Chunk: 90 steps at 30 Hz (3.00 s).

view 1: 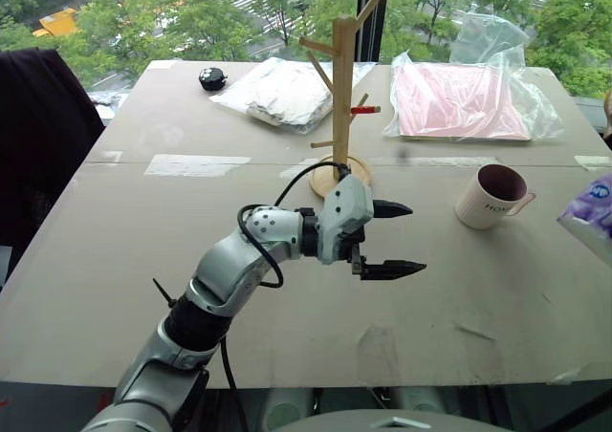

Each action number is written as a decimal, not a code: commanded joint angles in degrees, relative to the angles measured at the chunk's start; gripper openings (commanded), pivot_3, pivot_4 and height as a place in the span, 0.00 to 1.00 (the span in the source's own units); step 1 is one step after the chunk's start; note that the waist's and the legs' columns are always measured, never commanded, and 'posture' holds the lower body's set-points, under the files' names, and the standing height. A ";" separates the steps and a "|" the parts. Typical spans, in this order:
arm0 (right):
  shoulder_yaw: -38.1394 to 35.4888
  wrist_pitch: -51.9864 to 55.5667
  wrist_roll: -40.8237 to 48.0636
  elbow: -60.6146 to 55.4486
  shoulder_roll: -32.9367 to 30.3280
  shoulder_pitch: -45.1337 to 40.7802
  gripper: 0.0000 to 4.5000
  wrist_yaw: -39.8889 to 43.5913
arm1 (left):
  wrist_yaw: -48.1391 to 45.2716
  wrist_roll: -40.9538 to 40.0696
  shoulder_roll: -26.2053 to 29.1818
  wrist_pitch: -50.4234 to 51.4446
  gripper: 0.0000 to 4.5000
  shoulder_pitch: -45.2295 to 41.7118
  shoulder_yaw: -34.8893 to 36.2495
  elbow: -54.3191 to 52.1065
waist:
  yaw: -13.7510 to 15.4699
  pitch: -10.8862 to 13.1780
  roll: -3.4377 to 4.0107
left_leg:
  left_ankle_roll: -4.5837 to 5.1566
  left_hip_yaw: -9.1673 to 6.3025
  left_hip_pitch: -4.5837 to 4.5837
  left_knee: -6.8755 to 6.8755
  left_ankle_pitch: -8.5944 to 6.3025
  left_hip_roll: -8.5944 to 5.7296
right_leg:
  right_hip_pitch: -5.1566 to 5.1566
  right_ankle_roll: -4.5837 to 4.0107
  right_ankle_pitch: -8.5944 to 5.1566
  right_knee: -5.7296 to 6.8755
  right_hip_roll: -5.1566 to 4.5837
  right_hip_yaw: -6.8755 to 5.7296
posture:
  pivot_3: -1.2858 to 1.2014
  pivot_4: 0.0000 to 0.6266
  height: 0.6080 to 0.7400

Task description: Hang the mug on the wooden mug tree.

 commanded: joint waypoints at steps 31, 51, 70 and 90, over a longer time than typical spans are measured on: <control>24.55 -14.10 -23.21 10.52 -4.02 -17.20 0.74 11.78 | 3.51 5.72 -4.02 1.51 1.00 -0.66 0.82 -1.70 | -0.15 -0.01 0.30 | 0.10 -0.45 -0.19 0.07 -0.03 -0.33 | -0.03 0.49 -0.01 -0.03 0.26 0.76 | 0.52 0.24 1.00; 30.26 -23.79 -28.02 28.60 1.13 -27.98 0.74 16.34 | 10.43 11.43 -3.89 3.41 1.00 -1.89 2.13 -2.11 | -0.51 -0.01 0.31 | 0.16 -0.46 -0.11 0.06 -0.07 -0.37 | -0.01 0.66 0.06 0.03 0.26 0.79 | 0.52 0.24 1.00; 34.16 -24.05 -29.22 21.79 2.29 -30.20 0.02 19.54 | 9.96 12.06 -2.73 -1.54 1.00 5.42 3.30 -1.72 | -0.71 0.01 0.36 | 0.15 -0.44 -0.10 0.06 -0.07 -0.34 | -0.01 0.66 0.07 0.05 0.25 0.81 | 0.52 0.24 1.00; 60.63 -0.27 -34.95 -3.07 -12.61 -60.73 0.02 36.10 | 15.83 1.33 -14.92 -22.40 1.00 28.27 18.28 -8.40 | -0.46 0.07 0.36 | 0.17 -0.51 -0.20 0.08 -0.08 -0.31 | -0.08 0.42 -0.06 0.05 -0.13 0.52 | 0.52 0.24 1.00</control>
